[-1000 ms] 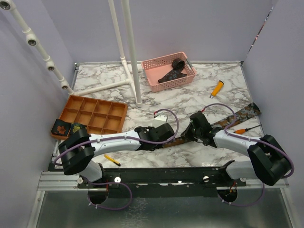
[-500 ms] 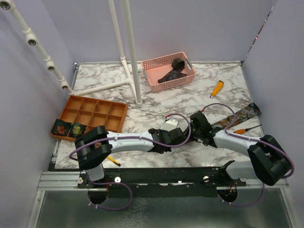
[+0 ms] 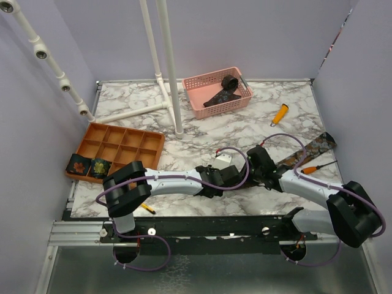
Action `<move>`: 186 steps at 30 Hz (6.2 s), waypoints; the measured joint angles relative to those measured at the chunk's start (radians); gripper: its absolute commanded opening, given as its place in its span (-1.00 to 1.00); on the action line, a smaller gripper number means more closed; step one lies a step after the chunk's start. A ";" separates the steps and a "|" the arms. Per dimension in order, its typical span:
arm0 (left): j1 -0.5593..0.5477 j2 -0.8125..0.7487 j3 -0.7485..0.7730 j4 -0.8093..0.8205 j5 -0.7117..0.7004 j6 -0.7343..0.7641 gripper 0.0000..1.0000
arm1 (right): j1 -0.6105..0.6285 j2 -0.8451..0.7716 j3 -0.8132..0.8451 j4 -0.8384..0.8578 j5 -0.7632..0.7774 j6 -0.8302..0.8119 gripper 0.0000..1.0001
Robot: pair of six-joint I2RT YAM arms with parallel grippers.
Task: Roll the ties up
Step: Roll the tie at the center of the board.
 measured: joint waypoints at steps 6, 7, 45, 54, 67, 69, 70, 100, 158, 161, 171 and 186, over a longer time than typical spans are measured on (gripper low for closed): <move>0.000 -0.002 0.003 0.000 0.000 0.000 0.03 | 0.000 -0.034 -0.002 -0.046 0.000 -0.018 -0.52; 0.000 -0.005 0.003 0.000 0.000 0.000 0.05 | 0.000 -0.038 -0.002 -0.050 -0.001 -0.020 -0.49; 0.186 -0.805 -0.515 0.015 -0.063 -0.113 0.33 | 0.073 -0.087 0.047 0.023 -0.352 -0.187 0.06; 0.249 -0.830 -0.569 0.170 0.094 -0.056 0.26 | 0.140 0.003 0.089 0.087 -0.375 -0.172 0.05; 0.270 -0.652 -0.567 0.264 0.263 0.012 -0.34 | 0.141 0.005 0.089 0.090 -0.375 -0.168 0.06; 0.270 -0.646 -0.567 0.269 0.271 0.019 -0.50 | 0.141 0.004 0.089 0.090 -0.375 -0.167 0.05; 0.270 -0.643 -0.567 0.270 0.274 0.021 -0.56 | 0.141 0.003 0.089 0.090 -0.375 -0.167 0.05; 0.108 -0.315 -0.188 -0.082 -0.152 -0.021 -1.00 | 0.141 -0.019 0.022 0.089 -0.233 -0.101 -0.12; -0.064 0.153 0.175 -0.085 -0.213 0.027 -0.89 | 0.101 -0.402 -0.125 -0.190 0.103 0.106 0.00; -0.062 0.154 0.187 -0.083 -0.213 0.031 -0.89 | 0.101 -0.404 -0.125 -0.192 0.103 0.101 -0.01; -0.056 0.205 0.221 -0.066 -0.212 0.041 -0.39 | 0.101 -0.417 -0.125 -0.203 0.102 0.094 0.01; -0.056 0.141 0.182 -0.051 -0.184 0.041 0.17 | 0.101 -0.444 -0.125 -0.221 0.101 0.087 0.08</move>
